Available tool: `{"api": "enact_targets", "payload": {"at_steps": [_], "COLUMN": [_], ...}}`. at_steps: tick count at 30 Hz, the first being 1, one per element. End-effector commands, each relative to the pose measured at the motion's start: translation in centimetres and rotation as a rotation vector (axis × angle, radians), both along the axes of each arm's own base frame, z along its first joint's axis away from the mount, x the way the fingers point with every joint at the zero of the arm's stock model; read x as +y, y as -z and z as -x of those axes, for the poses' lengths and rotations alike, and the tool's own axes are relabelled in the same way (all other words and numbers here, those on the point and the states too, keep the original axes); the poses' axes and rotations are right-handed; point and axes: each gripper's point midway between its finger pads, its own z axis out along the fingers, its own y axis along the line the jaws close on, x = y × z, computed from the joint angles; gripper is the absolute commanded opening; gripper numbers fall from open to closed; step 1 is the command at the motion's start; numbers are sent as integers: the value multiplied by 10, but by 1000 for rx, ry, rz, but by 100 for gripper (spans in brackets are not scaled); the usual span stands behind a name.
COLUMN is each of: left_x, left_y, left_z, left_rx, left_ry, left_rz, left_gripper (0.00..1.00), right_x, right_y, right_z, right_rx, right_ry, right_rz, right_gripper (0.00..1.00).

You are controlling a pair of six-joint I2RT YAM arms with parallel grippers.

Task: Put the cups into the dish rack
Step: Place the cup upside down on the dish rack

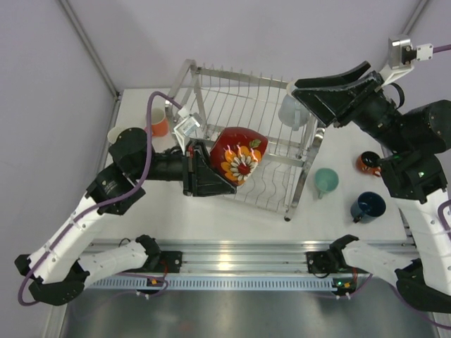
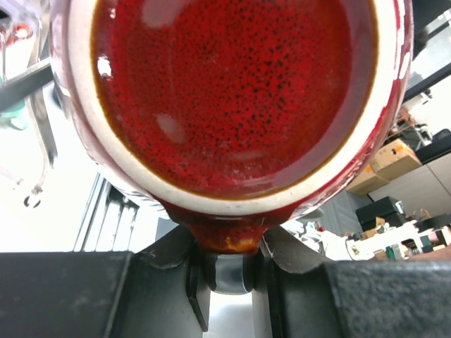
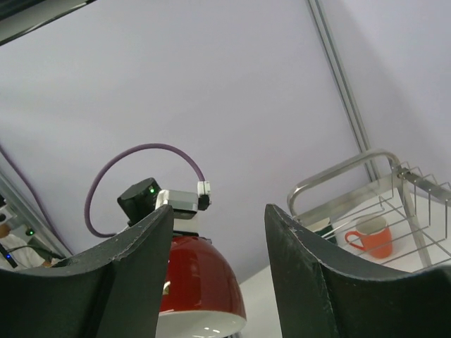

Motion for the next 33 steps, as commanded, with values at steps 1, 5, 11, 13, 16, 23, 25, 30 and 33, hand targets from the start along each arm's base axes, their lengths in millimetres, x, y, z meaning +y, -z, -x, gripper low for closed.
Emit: {"api": "enact_targets", "payload": {"at_steps": [1, 5, 11, 13, 16, 23, 25, 30, 33], "left_x": [1, -2, -5, -4, -4, -10, -13, -31, -40], "left_y": [-6, 14, 42, 46, 53, 77, 86, 107, 115], "left_z": [1, 10, 9, 8, 12, 11, 13, 22, 29], "left_rx": [-123, -145, -139, -146, -146, -128, -128, -149, -163], "left_ry": [-39, -30, -45, -59, -56, -71, -61, -71, -74], "left_rz": [38, 4, -57, -61, -70, -135, -165, -236, -272], "left_gripper": [0, 0, 0, 0, 0, 0, 0, 0, 0], "right_x": [-12, -16, -19, -20, -22, -24, -24, -27, -30], "right_y": [-12, -4, 8, 9, 10, 13, 15, 15, 10], "right_z": [9, 11, 9, 9, 11, 9, 8, 8, 11], "right_rx": [-50, -45, -27, -27, -32, -34, -33, -35, -51], "right_ry": [50, 76, 104, 111, 121, 141, 143, 164, 171], "right_rz": [13, 47, 82, 86, 99, 118, 124, 139, 144], "right_gripper": [55, 55, 55, 55, 56, 56, 56, 56, 56]}}
